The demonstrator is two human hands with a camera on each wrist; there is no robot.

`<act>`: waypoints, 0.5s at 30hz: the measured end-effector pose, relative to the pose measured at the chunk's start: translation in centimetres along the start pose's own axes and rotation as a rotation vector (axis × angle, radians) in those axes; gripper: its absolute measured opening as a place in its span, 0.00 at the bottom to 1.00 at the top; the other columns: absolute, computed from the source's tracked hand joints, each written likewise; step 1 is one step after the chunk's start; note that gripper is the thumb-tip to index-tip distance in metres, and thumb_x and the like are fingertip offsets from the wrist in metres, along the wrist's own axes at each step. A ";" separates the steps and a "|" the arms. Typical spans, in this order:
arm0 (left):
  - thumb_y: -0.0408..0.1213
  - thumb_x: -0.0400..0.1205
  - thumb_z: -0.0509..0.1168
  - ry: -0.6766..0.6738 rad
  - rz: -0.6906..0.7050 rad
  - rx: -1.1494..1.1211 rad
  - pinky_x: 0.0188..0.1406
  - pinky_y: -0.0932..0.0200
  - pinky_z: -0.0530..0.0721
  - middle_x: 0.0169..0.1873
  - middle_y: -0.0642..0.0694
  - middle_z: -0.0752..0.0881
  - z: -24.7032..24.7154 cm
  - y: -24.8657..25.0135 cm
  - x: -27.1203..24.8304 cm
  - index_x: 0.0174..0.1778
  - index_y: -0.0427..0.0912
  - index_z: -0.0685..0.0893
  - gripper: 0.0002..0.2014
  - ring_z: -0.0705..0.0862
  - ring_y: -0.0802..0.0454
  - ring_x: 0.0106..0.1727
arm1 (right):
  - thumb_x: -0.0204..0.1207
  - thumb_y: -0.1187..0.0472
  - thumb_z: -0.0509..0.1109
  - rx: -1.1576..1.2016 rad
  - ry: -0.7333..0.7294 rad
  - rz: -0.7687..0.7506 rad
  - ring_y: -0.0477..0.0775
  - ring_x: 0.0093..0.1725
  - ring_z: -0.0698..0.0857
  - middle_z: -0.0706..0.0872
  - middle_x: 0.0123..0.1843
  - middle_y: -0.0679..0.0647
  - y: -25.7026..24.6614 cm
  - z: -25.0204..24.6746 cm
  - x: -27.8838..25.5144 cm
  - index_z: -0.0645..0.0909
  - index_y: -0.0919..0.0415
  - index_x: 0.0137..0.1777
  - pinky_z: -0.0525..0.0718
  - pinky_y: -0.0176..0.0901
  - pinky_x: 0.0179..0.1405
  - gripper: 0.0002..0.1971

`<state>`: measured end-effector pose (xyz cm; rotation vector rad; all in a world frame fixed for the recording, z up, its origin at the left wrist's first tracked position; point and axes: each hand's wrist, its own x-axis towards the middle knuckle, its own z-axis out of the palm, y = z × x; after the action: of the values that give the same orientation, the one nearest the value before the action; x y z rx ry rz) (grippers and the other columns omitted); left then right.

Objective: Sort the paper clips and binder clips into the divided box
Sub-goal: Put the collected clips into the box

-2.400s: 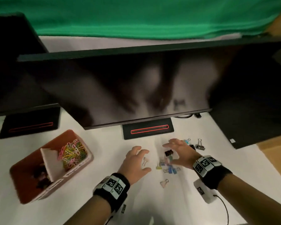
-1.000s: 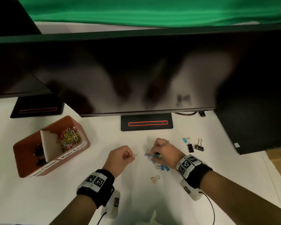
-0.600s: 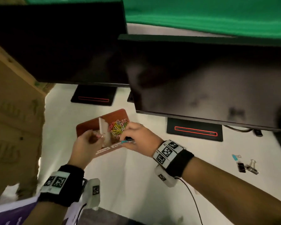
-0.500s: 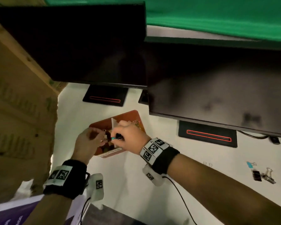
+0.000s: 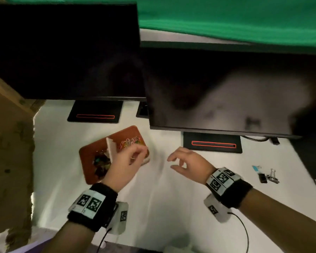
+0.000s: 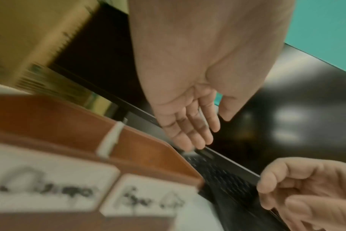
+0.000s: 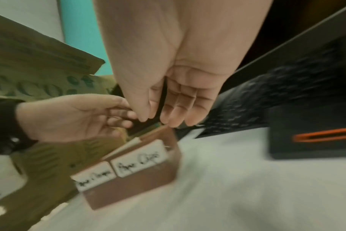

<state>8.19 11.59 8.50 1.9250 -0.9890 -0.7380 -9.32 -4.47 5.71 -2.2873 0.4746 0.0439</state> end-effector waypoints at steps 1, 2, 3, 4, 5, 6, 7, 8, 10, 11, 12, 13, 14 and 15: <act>0.36 0.81 0.65 -0.070 0.028 0.025 0.48 0.75 0.78 0.52 0.56 0.85 2.0 0.1 0.3 0.53 0.49 0.83 0.07 0.82 0.66 0.50 | 0.75 0.58 0.70 -0.051 -0.007 0.074 0.45 0.40 0.81 0.81 0.53 0.48 2.1 -0.9 -1.9 0.81 0.48 0.56 0.84 0.44 0.49 0.10; 0.37 0.80 0.65 -0.143 0.053 0.063 0.48 0.74 0.79 0.54 0.56 0.84 3.9 0.2 0.5 0.55 0.52 0.82 0.09 0.82 0.66 0.51 | 0.75 0.58 0.70 -0.103 -0.029 0.153 0.45 0.43 0.81 0.81 0.54 0.47 4.1 -1.7 -3.8 0.81 0.47 0.56 0.83 0.44 0.51 0.10; 0.38 0.80 0.66 -0.219 0.076 0.108 0.49 0.72 0.79 0.56 0.57 0.81 5.9 0.2 0.7 0.57 0.54 0.81 0.11 0.81 0.66 0.52 | 0.75 0.57 0.70 -0.146 -0.062 0.227 0.45 0.48 0.81 0.81 0.55 0.46 5.9 -2.4 -5.7 0.81 0.46 0.56 0.82 0.43 0.53 0.11; 0.39 0.79 0.66 -0.286 0.098 0.153 0.52 0.70 0.78 0.57 0.58 0.78 7.8 0.4 0.8 0.59 0.57 0.79 0.13 0.79 0.66 0.54 | 0.75 0.56 0.70 -0.183 -0.095 0.291 0.47 0.52 0.80 0.80 0.56 0.45 7.5 -3.1 -7.6 0.81 0.45 0.56 0.81 0.42 0.55 0.11; 0.40 0.79 0.66 -0.341 0.123 0.197 0.56 0.69 0.77 0.59 0.59 0.76 9.7 0.6 0.9 0.61 0.58 0.78 0.15 0.78 0.65 0.56 | 0.74 0.55 0.70 -0.210 -0.122 0.338 0.48 0.55 0.79 0.80 0.57 0.45 9.0 -3.5 -9.3 0.81 0.44 0.56 0.80 0.42 0.57 0.11; 0.40 0.78 0.66 -0.386 0.155 0.238 0.61 0.66 0.75 0.61 0.58 0.74 11.6 0.8 1.0 0.63 0.58 0.77 0.17 0.76 0.62 0.60 | 0.74 0.55 0.70 -0.223 -0.150 0.381 0.48 0.57 0.79 0.80 0.57 0.44 10.2 -3.7 -10.9 0.81 0.44 0.56 0.79 0.42 0.58 0.12; 0.40 0.78 0.67 -0.423 0.179 0.277 0.66 0.63 0.74 0.63 0.56 0.72 13.4 1.2 1.1 0.65 0.58 0.76 0.19 0.75 0.59 0.63 | 0.73 0.55 0.71 -0.218 -0.173 0.409 0.48 0.58 0.78 0.79 0.57 0.44 11.3 -3.8 -12.4 0.81 0.44 0.56 0.78 0.42 0.60 0.12; 0.39 0.78 0.67 -0.457 0.185 0.305 0.71 0.59 0.72 0.66 0.55 0.70 15.2 1.6 1.2 0.66 0.58 0.75 0.21 0.74 0.56 0.66 | 0.72 0.54 0.72 -0.207 -0.195 0.433 0.49 0.59 0.78 0.79 0.57 0.44 12.1 -3.7 -13.6 0.81 0.43 0.55 0.78 0.43 0.62 0.12; 0.37 0.78 0.66 -0.512 0.180 0.360 0.75 0.57 0.68 0.73 0.53 0.65 18.3 2.4 1.5 0.68 0.58 0.73 0.23 0.69 0.52 0.71 | 0.71 0.53 0.72 -0.192 -0.216 0.438 0.50 0.59 0.78 0.79 0.57 0.44 13.5 -3.4 -15.5 0.82 0.43 0.53 0.78 0.45 0.62 0.10; 0.35 0.78 0.66 -0.530 0.186 0.397 0.76 0.57 0.66 0.75 0.53 0.63 19.6 2.6 1.6 0.69 0.58 0.73 0.24 0.67 0.51 0.74 | 0.70 0.53 0.73 -0.184 -0.213 0.421 0.50 0.58 0.78 0.79 0.56 0.45 14.0 -3.1 -16.0 0.82 0.43 0.51 0.77 0.45 0.62 0.10; 0.34 0.78 0.65 -0.545 0.199 0.433 0.77 0.57 0.65 0.76 0.53 0.62 20.9 2.7 1.8 0.70 0.58 0.73 0.25 0.65 0.51 0.75 | 0.70 0.55 0.73 -0.167 -0.206 0.405 0.50 0.57 0.78 0.79 0.56 0.46 14.3 -2.9 -16.4 0.82 0.44 0.51 0.77 0.45 0.62 0.10; 0.32 0.78 0.65 -0.560 0.212 0.460 0.78 0.56 0.64 0.78 0.53 0.61 22.0 2.7 2.0 0.70 0.58 0.73 0.26 0.63 0.50 0.76 | 0.70 0.56 0.74 -0.140 -0.190 0.385 0.51 0.56 0.78 0.79 0.56 0.47 14.7 -2.7 -16.6 0.83 0.45 0.52 0.77 0.45 0.62 0.11; 0.31 0.78 0.65 -0.578 0.223 0.486 0.78 0.55 0.63 0.78 0.53 0.60 22.9 2.7 2.1 0.71 0.58 0.73 0.26 0.63 0.50 0.77 | 0.70 0.58 0.74 -0.116 -0.173 0.374 0.52 0.56 0.78 0.80 0.57 0.49 14.9 -2.5 -16.6 0.84 0.48 0.54 0.76 0.45 0.62 0.12; 0.30 0.78 0.65 -0.599 0.231 0.516 0.78 0.55 0.62 0.79 0.53 0.60 23.8 2.5 2.2 0.71 0.58 0.73 0.27 0.62 0.50 0.77 | 0.71 0.58 0.74 -0.103 -0.149 0.361 0.53 0.56 0.79 0.80 0.57 0.51 15.3 -2.2 -16.6 0.84 0.50 0.56 0.77 0.45 0.62 0.13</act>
<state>-10.02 -0.77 -1.10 1.9925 -1.8881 -1.0215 -30.38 -10.18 -0.47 -2.2495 0.8163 0.4235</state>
